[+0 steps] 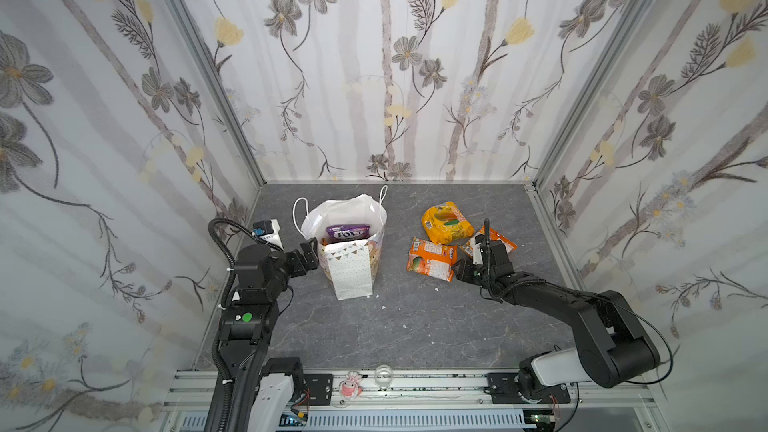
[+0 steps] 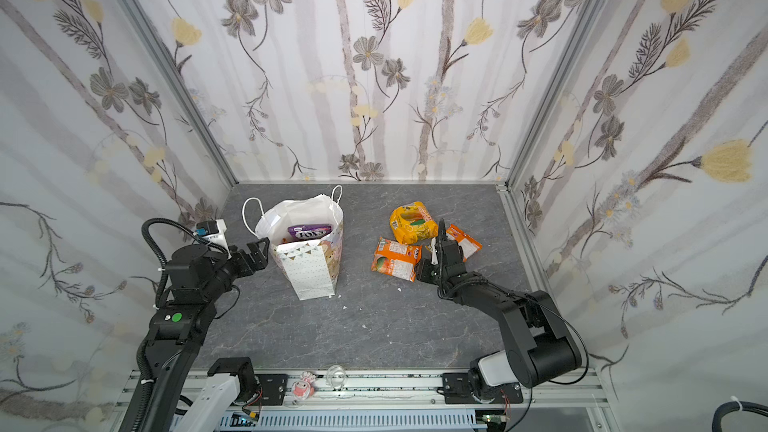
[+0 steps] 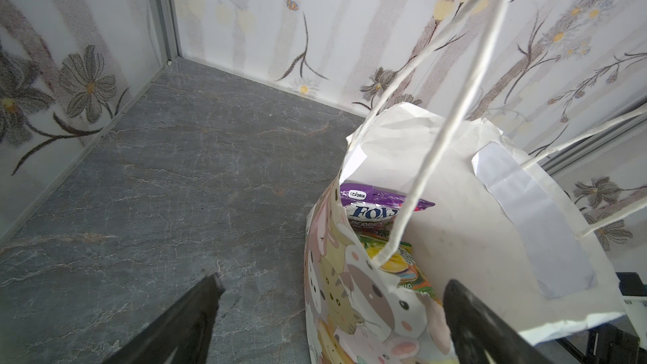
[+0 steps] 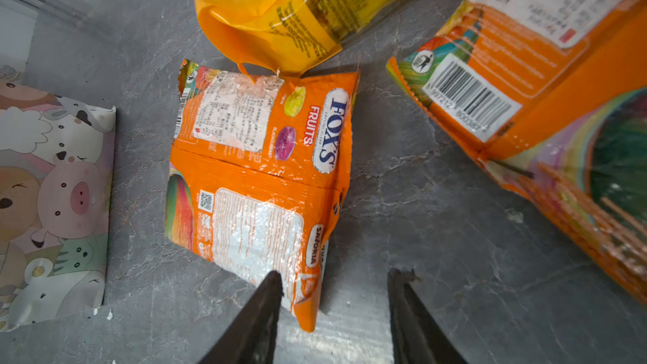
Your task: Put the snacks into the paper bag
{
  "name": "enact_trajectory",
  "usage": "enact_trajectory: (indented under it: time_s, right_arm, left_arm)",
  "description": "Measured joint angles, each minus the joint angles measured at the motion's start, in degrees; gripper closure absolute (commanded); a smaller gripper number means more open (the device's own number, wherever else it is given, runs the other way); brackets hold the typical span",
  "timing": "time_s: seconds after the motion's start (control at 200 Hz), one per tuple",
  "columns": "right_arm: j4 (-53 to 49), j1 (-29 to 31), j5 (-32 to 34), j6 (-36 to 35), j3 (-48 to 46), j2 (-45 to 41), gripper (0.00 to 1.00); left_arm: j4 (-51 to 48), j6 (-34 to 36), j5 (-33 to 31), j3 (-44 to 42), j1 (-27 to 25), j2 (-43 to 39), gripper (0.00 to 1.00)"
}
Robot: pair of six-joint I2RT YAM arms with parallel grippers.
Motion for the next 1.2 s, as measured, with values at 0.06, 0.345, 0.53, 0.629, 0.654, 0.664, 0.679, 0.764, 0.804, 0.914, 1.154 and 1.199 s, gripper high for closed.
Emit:
enact_trajectory:
  time_s: [0.06,0.345,0.53,0.629,0.654,0.664,0.679,0.764,0.804,0.914,1.154,1.199]
  right_arm:
    - [0.7,0.0,-0.4,-0.2,0.5,1.5,0.56]
    - [3.5,-0.5,-1.8,-0.5,0.6,4.5,0.59]
    - [4.5,-0.9,-1.9,-0.5,0.7,5.8,0.64]
    - [5.0,-0.9,-2.5,-0.5,0.7,6.4,0.71]
    - [5.2,-0.9,-2.7,-0.5,0.7,6.6,0.71]
    - [5.3,-0.9,-2.8,-0.5,0.7,6.7,0.71]
    - [5.4,-0.9,-2.8,-0.5,0.7,6.8,0.71]
    - [5.8,-0.9,-3.2,-0.3,0.7,6.9,0.74]
    - [6.0,-0.9,-3.3,-0.3,0.7,6.9,0.78]
    - [7.6,-0.9,-4.3,0.2,0.7,9.2,0.9]
    - [9.8,-0.9,-4.7,0.3,0.2,10.0,1.0]
    - [9.8,-0.9,-4.6,0.3,-0.1,9.5,1.0]
  left_arm:
    - [0.0,0.0,0.0,0.0,0.0,0.1,0.0]
    - [0.0,0.0,0.1,0.0,0.0,0.4,0.0]
    - [0.0,0.0,0.1,0.0,0.0,0.4,0.0]
    - [0.0,0.0,0.3,0.0,0.0,0.7,0.0]
    - [0.0,0.0,0.3,0.0,0.0,0.8,0.0]
    - [0.0,0.0,0.4,0.0,0.0,0.8,0.0]
    - [0.0,0.0,0.4,0.0,0.0,0.8,0.0]
    - [0.0,0.0,0.5,0.0,0.0,0.7,0.0]
    - [0.0,0.0,0.5,0.0,0.0,0.7,0.0]
    - [0.0,0.0,0.5,0.0,0.0,0.7,0.0]
    - [0.0,0.1,1.0,0.0,0.0,0.7,0.0]
    - [0.0,0.2,1.0,0.0,0.0,0.7,0.0]
